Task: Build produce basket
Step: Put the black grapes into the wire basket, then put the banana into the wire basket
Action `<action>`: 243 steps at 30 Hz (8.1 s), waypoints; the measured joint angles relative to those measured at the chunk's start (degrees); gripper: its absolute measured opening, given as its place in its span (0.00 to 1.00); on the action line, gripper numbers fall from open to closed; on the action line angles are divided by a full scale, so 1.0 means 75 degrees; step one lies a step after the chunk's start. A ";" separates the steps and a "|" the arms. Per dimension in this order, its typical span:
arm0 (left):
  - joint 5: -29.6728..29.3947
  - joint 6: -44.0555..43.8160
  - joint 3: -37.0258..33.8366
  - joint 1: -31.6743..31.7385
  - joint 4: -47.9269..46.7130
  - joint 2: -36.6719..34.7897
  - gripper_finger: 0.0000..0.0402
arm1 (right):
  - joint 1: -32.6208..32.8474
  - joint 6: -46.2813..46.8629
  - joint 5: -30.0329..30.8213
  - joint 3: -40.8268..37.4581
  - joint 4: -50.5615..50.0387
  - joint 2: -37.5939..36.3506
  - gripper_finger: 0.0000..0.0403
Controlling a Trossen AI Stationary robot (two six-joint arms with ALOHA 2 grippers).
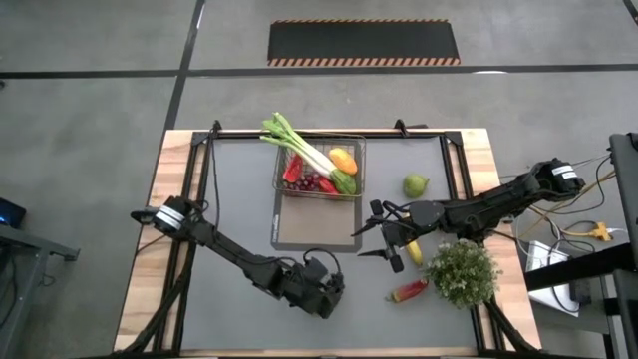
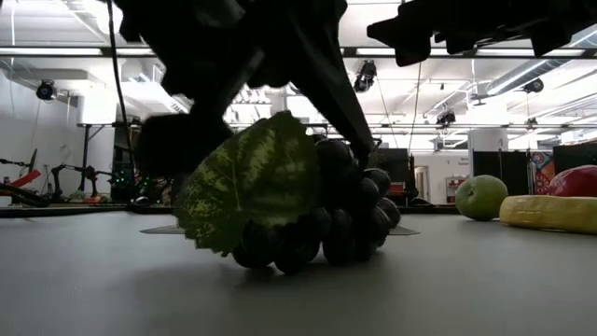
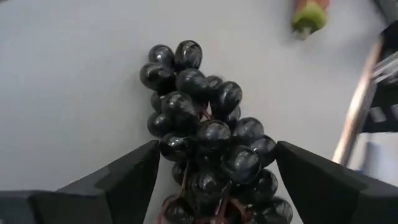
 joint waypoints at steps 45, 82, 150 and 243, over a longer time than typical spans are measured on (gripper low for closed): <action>-0.0782 0.7665 -0.0798 0.2970 -0.0494 -0.3518 0.05 | 0.0003 -0.0173 0.0659 -0.0178 -0.1488 -0.1567 0.57; -0.1148 0.8043 -0.0888 0.5671 -0.2099 -0.3448 0.05 | 0.0002 -0.0021 0.0804 -0.0285 -0.1444 -0.1504 0.57; -0.1719 0.7817 -0.1338 0.4158 -0.1206 -0.4255 0.25 | 0.0002 0.0183 0.0799 -0.0299 -0.1633 -0.1504 0.57; -0.1755 0.8027 -0.2675 0.1713 0.1817 -0.4255 0.25 | -0.0940 0.3920 0.2847 0.1497 -0.6825 -0.1476 0.57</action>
